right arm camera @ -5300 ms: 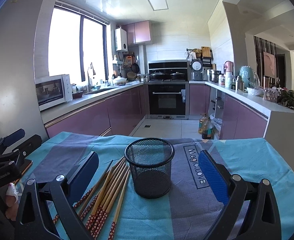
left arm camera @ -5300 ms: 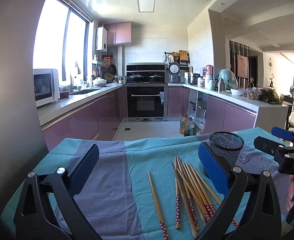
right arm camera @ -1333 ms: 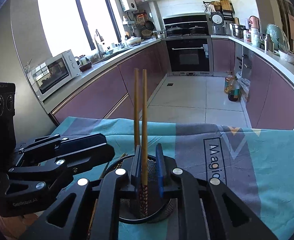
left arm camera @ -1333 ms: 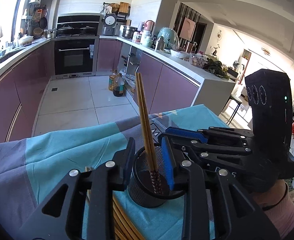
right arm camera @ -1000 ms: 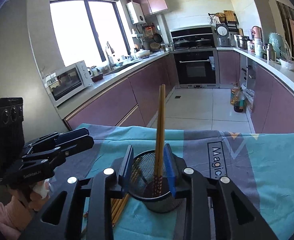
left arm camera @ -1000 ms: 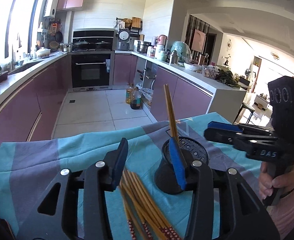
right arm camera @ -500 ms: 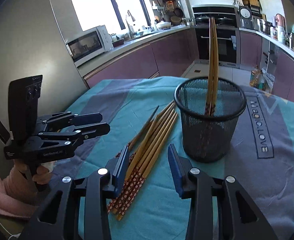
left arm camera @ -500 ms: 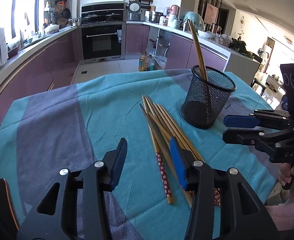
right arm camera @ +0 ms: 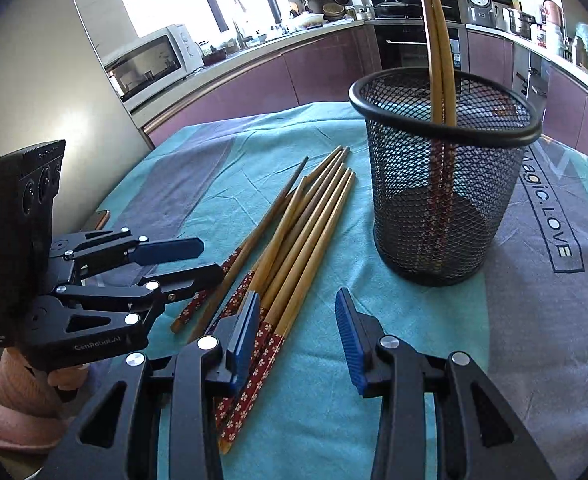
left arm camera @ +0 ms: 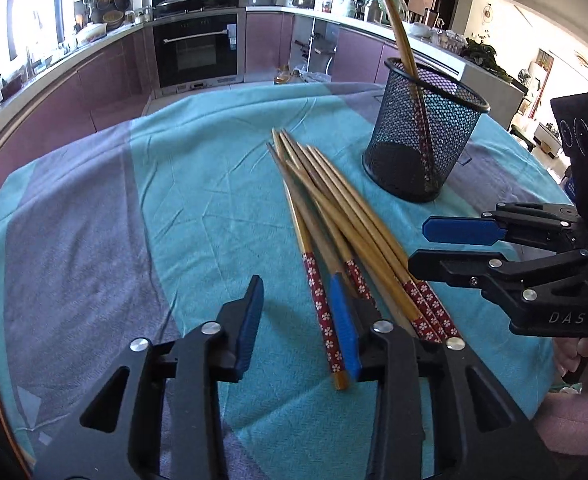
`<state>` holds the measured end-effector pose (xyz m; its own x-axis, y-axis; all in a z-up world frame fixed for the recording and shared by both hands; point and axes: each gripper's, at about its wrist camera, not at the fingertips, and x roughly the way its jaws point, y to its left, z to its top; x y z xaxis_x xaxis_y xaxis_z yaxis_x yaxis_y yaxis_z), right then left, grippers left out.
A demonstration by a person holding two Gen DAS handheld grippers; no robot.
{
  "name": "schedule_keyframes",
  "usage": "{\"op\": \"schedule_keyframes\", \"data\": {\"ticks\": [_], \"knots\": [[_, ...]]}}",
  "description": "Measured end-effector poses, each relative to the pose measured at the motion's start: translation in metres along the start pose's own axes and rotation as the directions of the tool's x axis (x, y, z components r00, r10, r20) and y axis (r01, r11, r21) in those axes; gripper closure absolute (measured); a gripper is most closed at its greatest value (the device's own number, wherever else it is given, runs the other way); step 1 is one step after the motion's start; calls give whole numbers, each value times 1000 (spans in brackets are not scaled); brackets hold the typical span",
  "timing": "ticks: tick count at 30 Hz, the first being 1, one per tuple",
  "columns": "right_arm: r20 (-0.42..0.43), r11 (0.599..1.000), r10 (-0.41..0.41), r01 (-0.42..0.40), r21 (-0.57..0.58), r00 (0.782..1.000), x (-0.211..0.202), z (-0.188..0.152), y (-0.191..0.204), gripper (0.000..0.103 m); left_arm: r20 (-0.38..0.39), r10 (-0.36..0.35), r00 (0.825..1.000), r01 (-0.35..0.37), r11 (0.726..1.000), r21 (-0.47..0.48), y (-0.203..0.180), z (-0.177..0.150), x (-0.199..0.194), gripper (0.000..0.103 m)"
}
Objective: Organize utensils
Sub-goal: 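Open the right gripper and move back to the chopstick pile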
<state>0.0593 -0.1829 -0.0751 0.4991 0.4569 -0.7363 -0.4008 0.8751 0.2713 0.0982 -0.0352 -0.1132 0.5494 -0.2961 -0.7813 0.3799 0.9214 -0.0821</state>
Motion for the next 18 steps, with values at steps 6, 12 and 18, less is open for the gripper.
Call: {"op": "schedule_keyframes", "data": {"ticks": [6, 12, 18], "knots": [[-8, 999, -37, 37, -6, 999, 6, 1, 1, 72, -18, 7, 1000, -7, 1000, -20, 4, 0, 4, 84], [-12, 997, -72, 72, -7, 997, 3, -1, -4, 73, -34, -3, 999, 0, 998, -64, 8, -6, 1, 94], [-14, 994, -106, 105, -36, 994, 5, -1, -1, 73, -43, 8, 999, -9, 999, -39, 2, -12, -1, 92]]}}
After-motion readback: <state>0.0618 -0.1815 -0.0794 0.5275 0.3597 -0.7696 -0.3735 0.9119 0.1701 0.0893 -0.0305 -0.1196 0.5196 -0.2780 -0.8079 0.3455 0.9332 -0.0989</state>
